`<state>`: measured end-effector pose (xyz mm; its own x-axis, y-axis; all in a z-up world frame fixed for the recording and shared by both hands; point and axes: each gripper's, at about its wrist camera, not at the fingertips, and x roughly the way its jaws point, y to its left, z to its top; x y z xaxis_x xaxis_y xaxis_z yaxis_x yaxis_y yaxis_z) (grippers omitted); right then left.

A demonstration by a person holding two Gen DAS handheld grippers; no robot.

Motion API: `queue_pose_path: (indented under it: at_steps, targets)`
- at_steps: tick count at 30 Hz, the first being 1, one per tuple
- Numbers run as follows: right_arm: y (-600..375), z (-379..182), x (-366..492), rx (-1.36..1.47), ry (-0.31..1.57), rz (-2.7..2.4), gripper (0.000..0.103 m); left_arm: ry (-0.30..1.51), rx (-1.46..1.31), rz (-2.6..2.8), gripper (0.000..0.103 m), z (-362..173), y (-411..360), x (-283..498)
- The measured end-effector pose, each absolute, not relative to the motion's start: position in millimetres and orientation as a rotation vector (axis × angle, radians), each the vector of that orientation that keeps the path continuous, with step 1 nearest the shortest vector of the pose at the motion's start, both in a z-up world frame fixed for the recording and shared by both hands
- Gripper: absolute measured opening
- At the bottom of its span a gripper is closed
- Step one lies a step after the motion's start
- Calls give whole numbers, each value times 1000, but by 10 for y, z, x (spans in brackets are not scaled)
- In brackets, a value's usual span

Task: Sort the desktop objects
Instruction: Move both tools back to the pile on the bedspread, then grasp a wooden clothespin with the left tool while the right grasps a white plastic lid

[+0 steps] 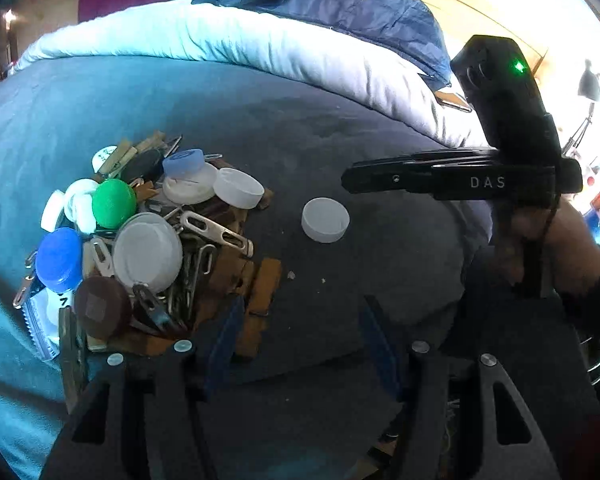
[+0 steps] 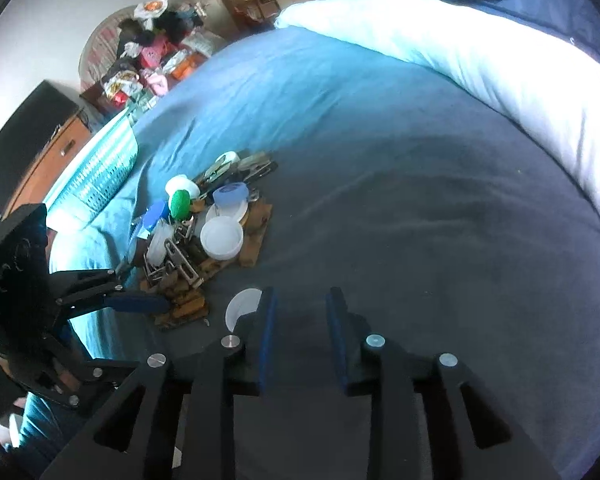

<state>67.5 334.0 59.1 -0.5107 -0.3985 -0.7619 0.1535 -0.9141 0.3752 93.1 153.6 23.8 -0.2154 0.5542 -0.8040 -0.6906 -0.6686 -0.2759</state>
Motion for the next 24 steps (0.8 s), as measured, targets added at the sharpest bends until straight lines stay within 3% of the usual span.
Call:
queue_pose_path:
  at_steps: [12,18,24]
  targets:
    - [3355,587,693,1321,-410,-2456,29,221,-1296,1895,60,222,1581,941]
    - [3344,577,690,1326,-412,-2458,37,164,-1334,1921,58,234,1427,817]
    - [3369,588,699,1316,-428,-2463,39,275,-1344,1811,58,184,1602,957]
